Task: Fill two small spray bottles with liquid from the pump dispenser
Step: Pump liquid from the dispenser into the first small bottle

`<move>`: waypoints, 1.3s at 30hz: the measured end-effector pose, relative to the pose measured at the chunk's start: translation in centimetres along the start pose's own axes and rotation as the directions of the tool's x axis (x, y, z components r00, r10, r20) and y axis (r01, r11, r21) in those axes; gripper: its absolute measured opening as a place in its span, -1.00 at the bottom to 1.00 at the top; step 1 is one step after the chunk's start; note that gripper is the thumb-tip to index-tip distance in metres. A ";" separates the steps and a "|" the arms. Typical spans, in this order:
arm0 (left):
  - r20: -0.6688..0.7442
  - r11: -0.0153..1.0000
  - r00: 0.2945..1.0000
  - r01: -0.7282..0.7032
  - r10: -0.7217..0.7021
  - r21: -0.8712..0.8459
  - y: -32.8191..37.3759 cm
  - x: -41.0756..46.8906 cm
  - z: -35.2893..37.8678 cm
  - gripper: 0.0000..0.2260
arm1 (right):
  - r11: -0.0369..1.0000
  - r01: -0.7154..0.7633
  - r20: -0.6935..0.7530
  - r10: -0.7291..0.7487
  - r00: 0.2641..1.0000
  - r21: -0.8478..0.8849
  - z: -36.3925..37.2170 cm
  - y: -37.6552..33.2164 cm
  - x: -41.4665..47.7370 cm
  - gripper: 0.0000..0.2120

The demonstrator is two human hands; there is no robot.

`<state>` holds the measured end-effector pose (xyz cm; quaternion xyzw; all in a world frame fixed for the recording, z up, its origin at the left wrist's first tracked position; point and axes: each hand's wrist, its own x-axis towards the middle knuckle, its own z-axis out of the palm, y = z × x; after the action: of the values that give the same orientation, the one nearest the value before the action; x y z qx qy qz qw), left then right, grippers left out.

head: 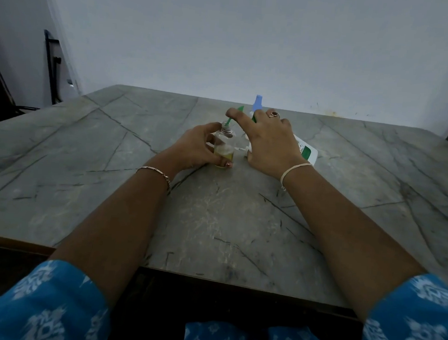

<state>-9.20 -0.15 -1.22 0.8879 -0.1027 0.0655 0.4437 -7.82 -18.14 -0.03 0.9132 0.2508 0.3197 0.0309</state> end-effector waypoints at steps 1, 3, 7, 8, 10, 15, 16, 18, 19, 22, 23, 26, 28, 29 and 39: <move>0.001 1.000 1.000 0.000 0.000 -0.001 0.0 0.0 0.0 -0.17 | 1.000 0.000 0.004 0.000 1.000 0.002 0.0 0.0 0.0 -0.22; 0.006 1.000 1.000 -0.012 0.012 0.006 -0.1 0.0 0.0 -0.22 | 1.000 -0.003 0.011 0.002 1.000 0.017 -0.1 0.0 0.0 -0.23; 0.007 0.999 0.999 -0.034 0.034 0.014 0.1 -0.1 -0.1 -0.33 | 0.998 -0.015 0.007 0.014 1.000 0.063 -0.2 -0.2 0.3 -0.30; 0.007 0.999 0.999 -0.035 0.035 0.018 0.2 -0.1 0.0 -0.30 | 0.997 -0.017 0.007 0.017 1.000 0.073 -0.1 -0.2 0.3 -0.31; 0.005 0.999 0.999 -0.038 0.038 0.026 0.2 -0.1 0.0 -0.27 | 0.997 -0.018 0.003 0.018 1.000 0.079 0.0 -0.3 0.4 -0.31; 0.004 0.997 0.999 -0.032 0.032 0.063 -0.3 0.4 0.0 -0.21 | 0.997 0.005 0.021 -0.007 1.000 0.083 0.0 0.3 0.1 -0.24; 0.003 0.997 0.999 -0.032 0.032 0.069 -0.3 0.4 0.0 -0.20 | 0.996 0.010 0.032 -0.012 0.999 0.087 -0.1 0.4 0.1 -0.23; -0.002 0.997 0.999 -0.037 0.038 0.072 -0.3 0.4 -0.1 -0.21 | 0.995 0.013 0.043 -0.017 0.999 0.097 -0.2 0.4 0.1 -0.23; -0.004 0.997 0.999 -0.040 0.040 0.072 -0.2 0.4 -0.1 -0.23 | 0.994 0.012 0.047 -0.017 0.999 0.107 -0.3 0.4 0.1 -0.25; -0.006 0.996 0.999 -0.050 0.051 0.068 0.0 0.2 0.1 -0.25 | 0.991 0.006 0.047 -0.012 0.999 0.130 -0.5 0.3 0.1 -0.31; -0.003 0.996 0.998 -0.059 0.059 0.069 0.1 0.2 0.1 -0.25 | 0.991 0.002 0.046 -0.009 0.999 0.134 -0.6 0.3 0.2 -0.33; 0.000 0.993 0.998 -0.069 0.070 0.094 0.4 0.1 0.3 -0.25 | 0.990 -0.005 0.041 -0.001 0.999 0.142 -0.5 0.3 0.2 -0.34; -0.007 0.993 0.997 -0.074 0.075 0.097 0.5 0.1 0.4 -0.23 | 0.991 0.000 0.036 -0.004 0.999 0.131 -0.4 0.4 0.1 -0.33; -0.009 0.992 0.997 -0.079 0.080 0.099 0.5 0.1 0.4 -0.23 | 0.991 0.002 0.039 -0.007 0.999 0.134 -0.4 0.4 0.1 -0.31; -0.019 0.991 0.995 -0.091 0.093 0.101 0.7 0.0 0.7 -0.21 | 0.978 0.012 0.071 -0.027 0.997 0.209 -0.4 1.4 -0.2 -0.22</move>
<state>-9.34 -1.06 -1.10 0.9026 -0.1348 0.1014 0.3961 -7.61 -19.47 0.49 0.9201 0.2904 0.2574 -0.0525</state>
